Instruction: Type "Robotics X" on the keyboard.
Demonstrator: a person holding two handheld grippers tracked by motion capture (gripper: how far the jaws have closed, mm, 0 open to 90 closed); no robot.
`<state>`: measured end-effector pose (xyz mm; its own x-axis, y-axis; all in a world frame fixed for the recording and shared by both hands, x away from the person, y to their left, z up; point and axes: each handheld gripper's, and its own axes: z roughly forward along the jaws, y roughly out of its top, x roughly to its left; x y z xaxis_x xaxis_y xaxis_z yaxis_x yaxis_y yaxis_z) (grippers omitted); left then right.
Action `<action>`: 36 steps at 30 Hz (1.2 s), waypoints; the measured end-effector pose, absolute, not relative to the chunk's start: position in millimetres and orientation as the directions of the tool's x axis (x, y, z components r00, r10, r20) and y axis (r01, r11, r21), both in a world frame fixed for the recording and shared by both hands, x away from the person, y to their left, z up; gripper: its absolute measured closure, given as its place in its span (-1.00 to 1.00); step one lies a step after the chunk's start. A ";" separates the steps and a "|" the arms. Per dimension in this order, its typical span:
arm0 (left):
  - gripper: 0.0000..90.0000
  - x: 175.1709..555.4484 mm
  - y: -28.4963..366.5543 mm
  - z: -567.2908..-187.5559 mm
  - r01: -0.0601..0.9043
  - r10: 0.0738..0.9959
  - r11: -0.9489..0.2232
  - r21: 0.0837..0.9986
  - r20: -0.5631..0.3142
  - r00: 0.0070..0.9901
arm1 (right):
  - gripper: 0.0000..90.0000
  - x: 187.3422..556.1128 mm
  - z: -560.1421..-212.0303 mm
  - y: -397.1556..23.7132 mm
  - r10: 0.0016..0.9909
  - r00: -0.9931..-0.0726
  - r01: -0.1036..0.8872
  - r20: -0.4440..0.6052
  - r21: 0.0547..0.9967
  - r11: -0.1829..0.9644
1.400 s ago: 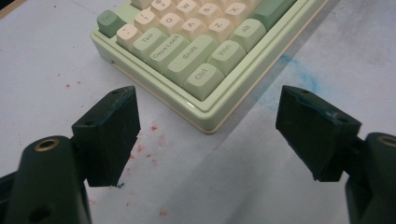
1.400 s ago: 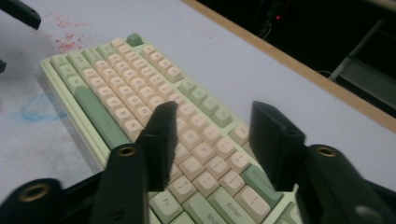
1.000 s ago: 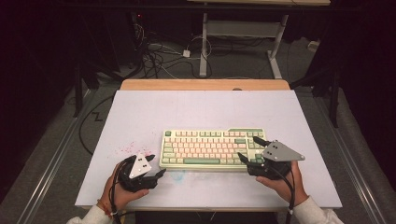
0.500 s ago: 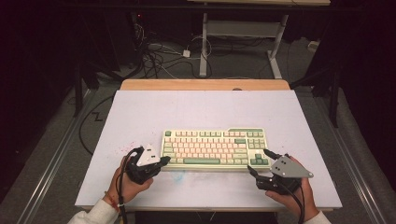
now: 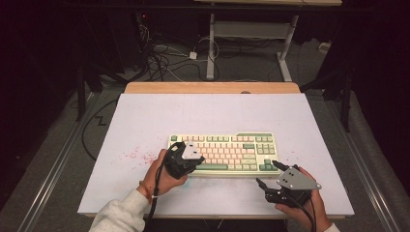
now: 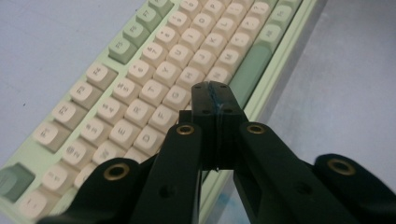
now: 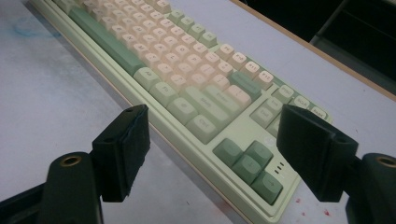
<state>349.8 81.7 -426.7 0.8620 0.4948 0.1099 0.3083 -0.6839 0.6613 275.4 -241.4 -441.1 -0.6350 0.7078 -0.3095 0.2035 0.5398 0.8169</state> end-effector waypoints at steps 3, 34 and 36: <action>0.94 355.1 73.7 -428.8 0.310 0.491 -0.690 0.655 0.108 0.865 | -0.42 275.5 -442.1 -241.9 0.706 -0.637 0.204 -0.311 0.815 0.543; 0.81 352.7 96.8 -419.1 0.243 0.532 -0.641 0.728 0.194 0.824 | -0.42 277.0 -441.4 -243.3 0.707 -0.634 0.213 -0.313 0.809 0.549; 0.75 350.6 101.6 -420.3 0.234 0.532 -0.640 0.732 0.202 0.822 | -0.42 277.9 -441.3 -244.1 0.708 -0.632 0.214 -0.313 0.809 0.548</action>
